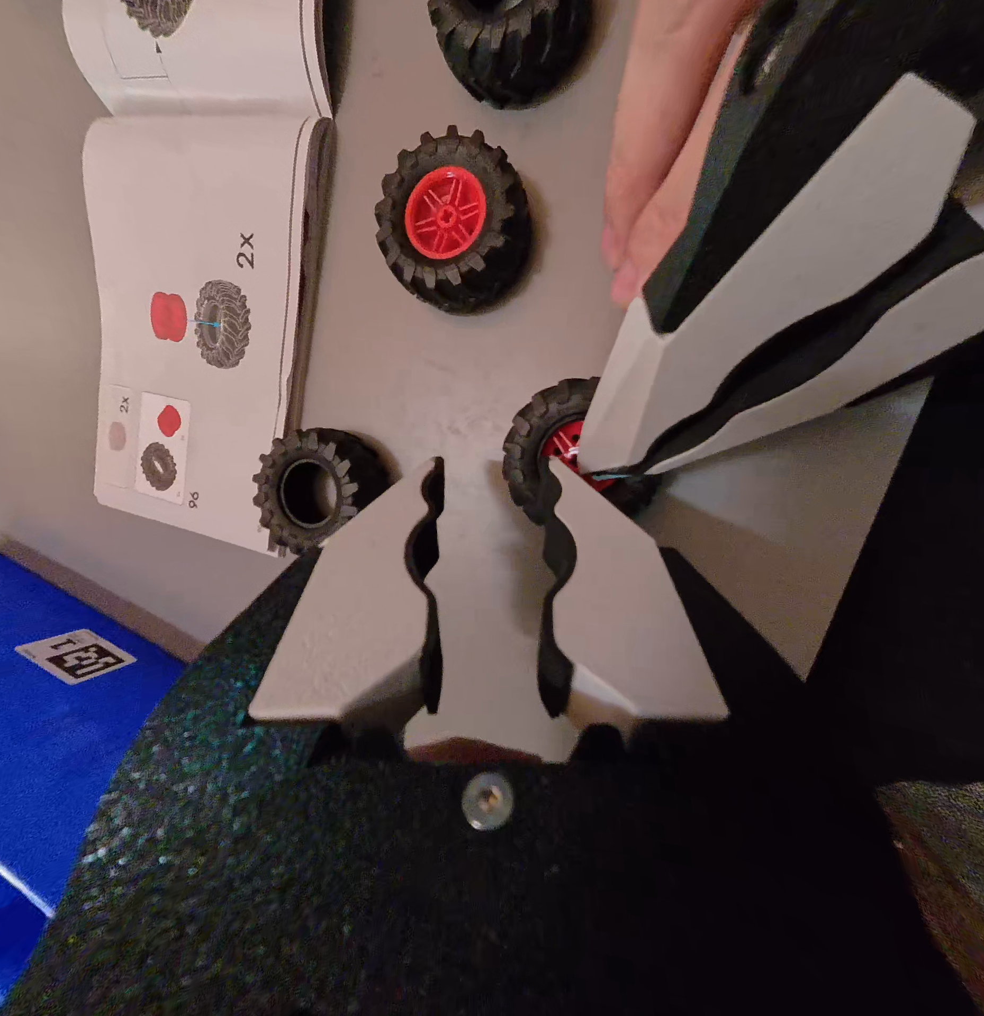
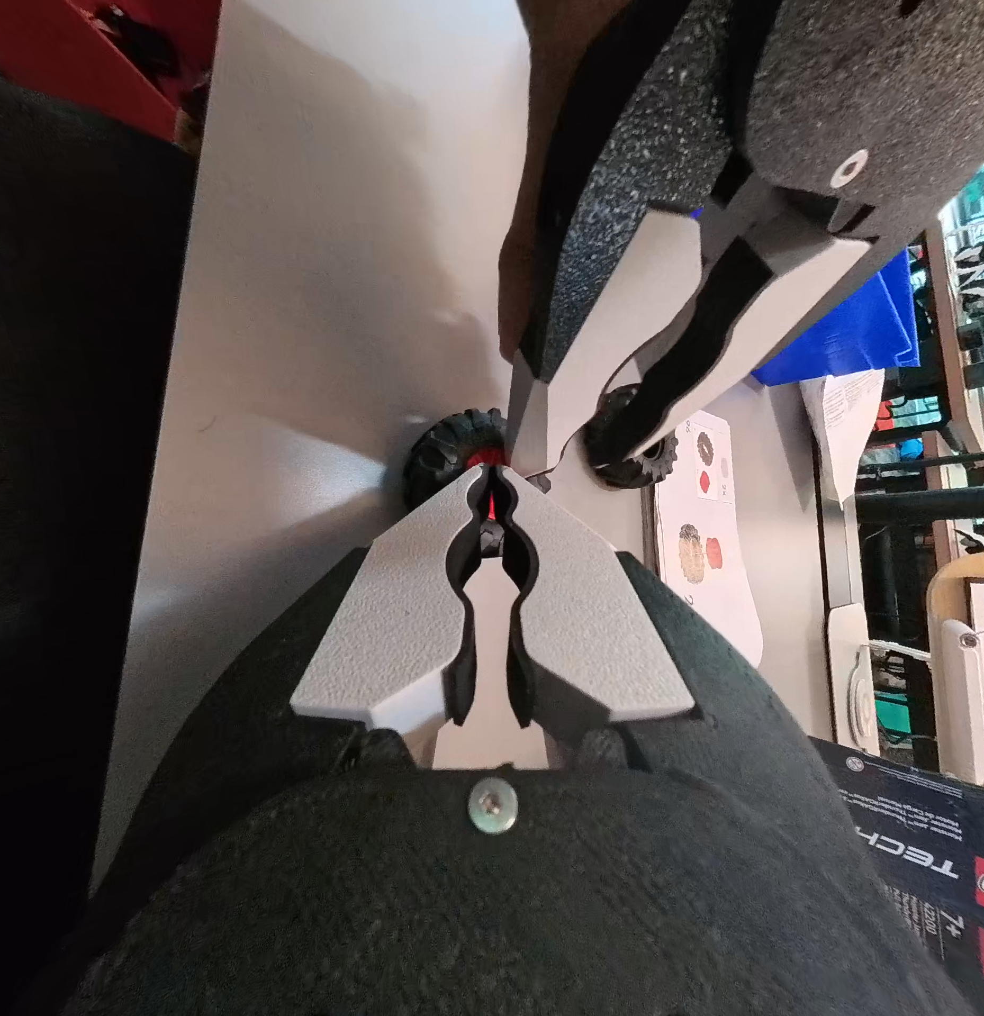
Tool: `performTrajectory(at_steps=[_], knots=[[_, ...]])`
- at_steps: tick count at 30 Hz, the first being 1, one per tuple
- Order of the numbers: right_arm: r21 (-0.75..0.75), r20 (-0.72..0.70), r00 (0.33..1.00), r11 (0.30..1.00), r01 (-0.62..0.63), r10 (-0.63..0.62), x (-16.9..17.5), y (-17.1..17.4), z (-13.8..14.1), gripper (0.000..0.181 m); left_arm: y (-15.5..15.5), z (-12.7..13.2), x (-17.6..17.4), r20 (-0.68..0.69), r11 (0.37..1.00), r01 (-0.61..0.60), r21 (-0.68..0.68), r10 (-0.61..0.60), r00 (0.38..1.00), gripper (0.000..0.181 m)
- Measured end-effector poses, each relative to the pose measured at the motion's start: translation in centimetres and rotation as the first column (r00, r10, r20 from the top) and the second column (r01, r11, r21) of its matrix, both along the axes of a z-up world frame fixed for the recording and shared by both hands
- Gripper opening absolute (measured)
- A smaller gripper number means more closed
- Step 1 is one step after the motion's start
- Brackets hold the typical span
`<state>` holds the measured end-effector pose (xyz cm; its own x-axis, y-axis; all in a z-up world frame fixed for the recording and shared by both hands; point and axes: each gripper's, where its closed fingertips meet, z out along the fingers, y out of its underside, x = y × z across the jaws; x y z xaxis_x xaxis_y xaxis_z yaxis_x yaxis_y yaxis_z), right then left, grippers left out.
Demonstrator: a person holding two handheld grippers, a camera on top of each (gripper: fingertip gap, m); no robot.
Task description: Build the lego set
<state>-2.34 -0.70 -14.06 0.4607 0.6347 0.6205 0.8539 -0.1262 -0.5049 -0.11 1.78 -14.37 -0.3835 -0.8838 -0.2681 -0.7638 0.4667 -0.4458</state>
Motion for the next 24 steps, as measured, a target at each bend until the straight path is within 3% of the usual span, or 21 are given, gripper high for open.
performTrajectory(at_steps=[8, 12, 14, 18, 20, 24], knots=[[-0.029, -0.010, 1.000, 0.999, -0.019, 0.019, -0.02, 0.04, -0.10, 0.000, 0.41, 0.37, 0.15, 0.119, 0.994, -0.059, 0.087, 0.048, 0.992, 0.036], [-0.039, -0.008, 0.999, 0.999, -0.035, 0.035, -0.03, 0.10, -0.15, 0.000, 0.47, 0.24, 0.09, 0.177, 0.978, -0.189, -0.091, 0.202, 0.963, 0.030], [-0.037, 0.002, 0.999, 0.999, -0.035, 0.035, -0.03, 0.16, -0.15, 0.000, 0.48, 0.09, 0.15, 0.171, 0.958, -0.231, -0.172, 0.259, 0.950, 0.025], [-0.030, 0.010, 0.999, 0.999, -0.037, 0.037, -0.11, 0.21, -0.14, 0.000, 0.53, -0.17, 0.45, 0.123, 0.948, -0.264, -0.178, 0.287, 0.950, 0.019], [-0.029, 0.007, 0.999, 0.999, -0.034, 0.034, -0.15, 0.18, -0.14, 0.000, 0.11, -0.29, 0.41, 0.071, 0.943, -0.248, -0.221, 0.269, 0.960, 0.008], [-0.016, 0.032, 0.998, 0.999, -0.044, 0.045, -0.19, 0.13, -0.11, 0.000, 0.10, -0.50, 0.46, -0.023, 0.927, -0.268, -0.264, 0.272, 0.962, 0.008]])
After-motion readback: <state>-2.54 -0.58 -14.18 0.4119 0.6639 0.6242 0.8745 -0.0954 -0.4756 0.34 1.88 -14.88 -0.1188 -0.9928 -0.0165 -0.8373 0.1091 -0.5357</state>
